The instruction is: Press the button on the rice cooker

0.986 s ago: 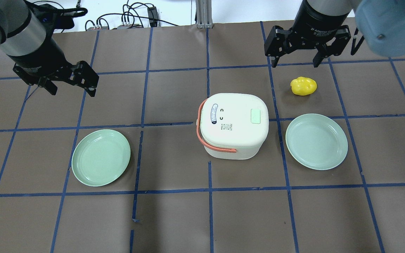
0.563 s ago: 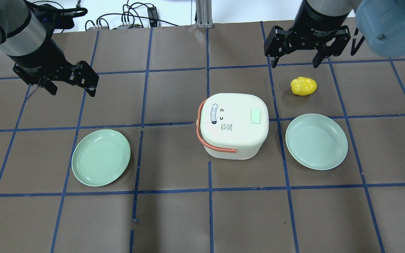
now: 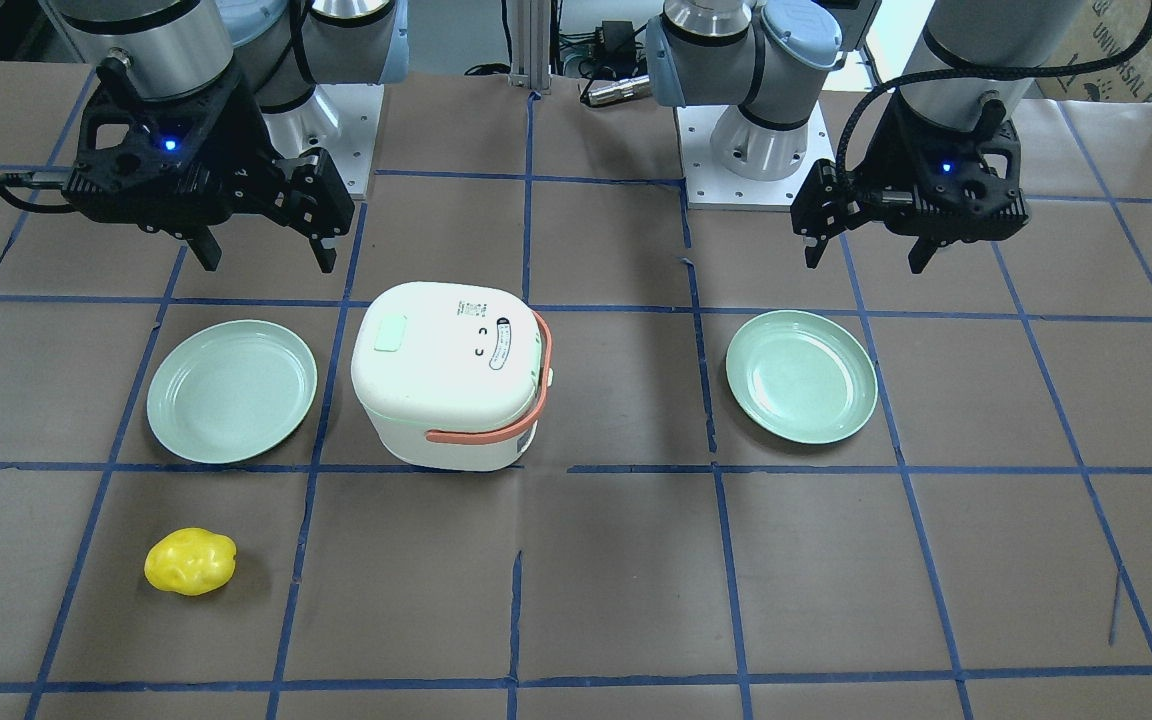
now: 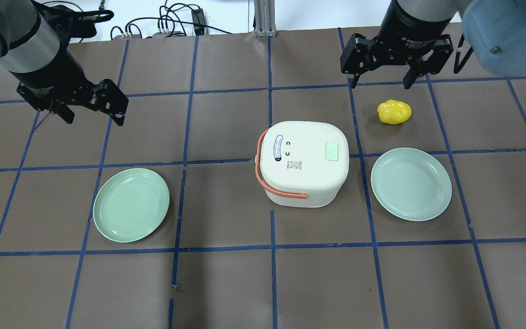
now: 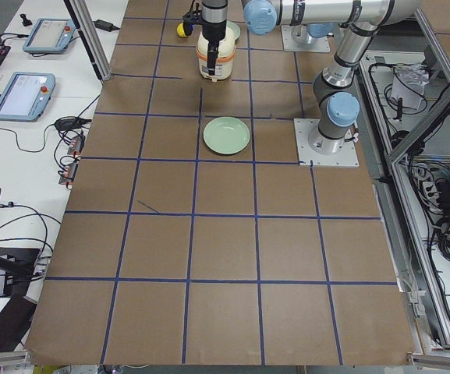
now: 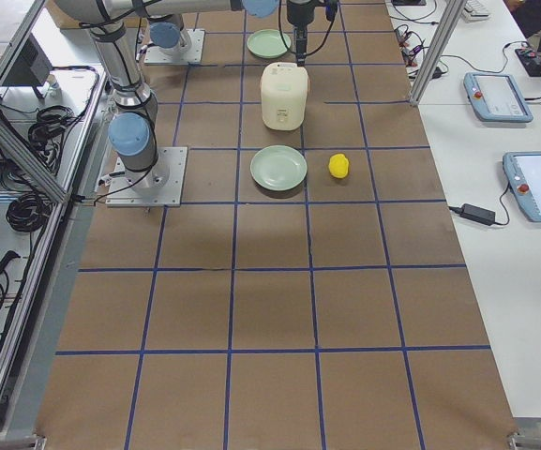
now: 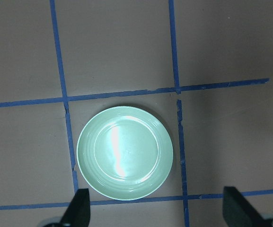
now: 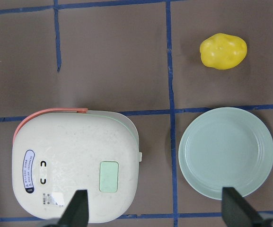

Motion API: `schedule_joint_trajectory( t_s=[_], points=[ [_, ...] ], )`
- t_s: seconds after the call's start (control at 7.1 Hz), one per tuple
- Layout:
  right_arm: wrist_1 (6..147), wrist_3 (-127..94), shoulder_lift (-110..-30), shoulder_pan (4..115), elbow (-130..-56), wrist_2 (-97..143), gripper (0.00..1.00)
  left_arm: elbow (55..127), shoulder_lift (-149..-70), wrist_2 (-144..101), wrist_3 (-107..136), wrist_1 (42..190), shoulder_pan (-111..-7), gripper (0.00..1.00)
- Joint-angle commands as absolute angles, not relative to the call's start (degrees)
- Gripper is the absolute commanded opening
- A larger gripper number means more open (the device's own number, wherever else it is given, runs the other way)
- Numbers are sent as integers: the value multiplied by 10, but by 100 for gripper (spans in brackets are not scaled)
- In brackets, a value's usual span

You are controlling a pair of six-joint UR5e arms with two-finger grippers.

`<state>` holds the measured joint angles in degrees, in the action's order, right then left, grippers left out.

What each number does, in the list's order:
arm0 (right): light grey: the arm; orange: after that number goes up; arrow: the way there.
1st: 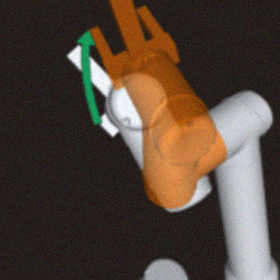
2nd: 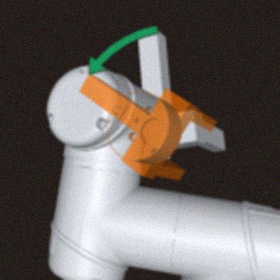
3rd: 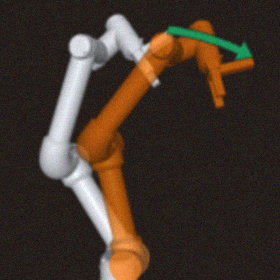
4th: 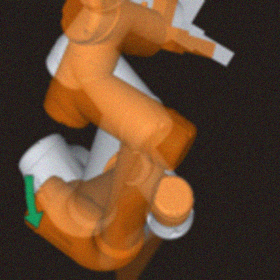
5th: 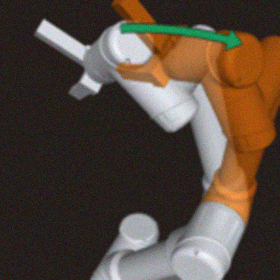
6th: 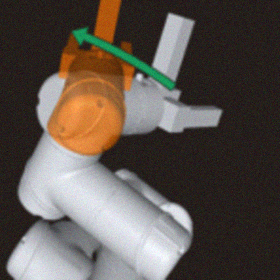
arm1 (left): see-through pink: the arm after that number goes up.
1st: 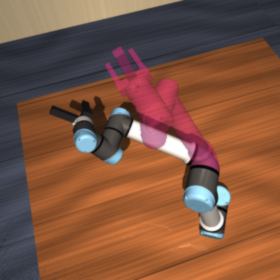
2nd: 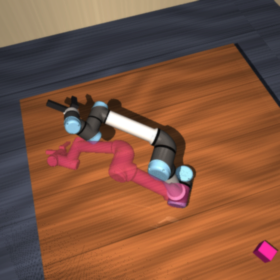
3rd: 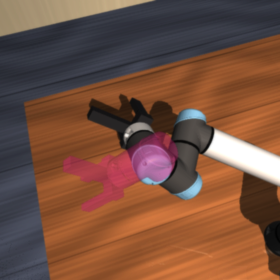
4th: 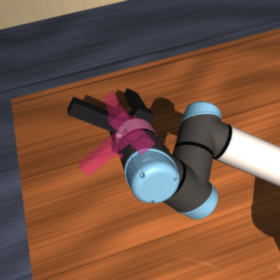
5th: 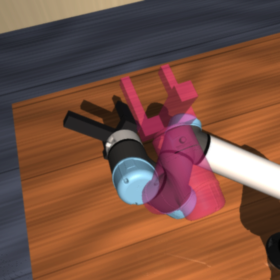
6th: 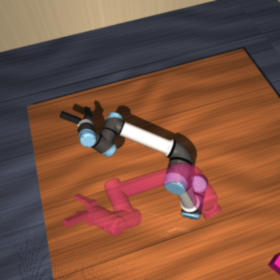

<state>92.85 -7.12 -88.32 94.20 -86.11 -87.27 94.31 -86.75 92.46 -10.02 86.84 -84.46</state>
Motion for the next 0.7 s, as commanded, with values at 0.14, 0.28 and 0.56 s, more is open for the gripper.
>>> schedule_joint_trajectory(
  t_s=[0.14,0.28,0.56],
  points=[
    [931,-146,-883,993,-868,-867,100,943,-867,925,-100,868,-845,100],
    [941,-160,-884,1004,-894,-867,99,943,-867,925,-100,868,-845,100],
    [963,-164,-900,1010,-957,-846,37,943,-867,925,-100,868,-845,100]
  ],
)
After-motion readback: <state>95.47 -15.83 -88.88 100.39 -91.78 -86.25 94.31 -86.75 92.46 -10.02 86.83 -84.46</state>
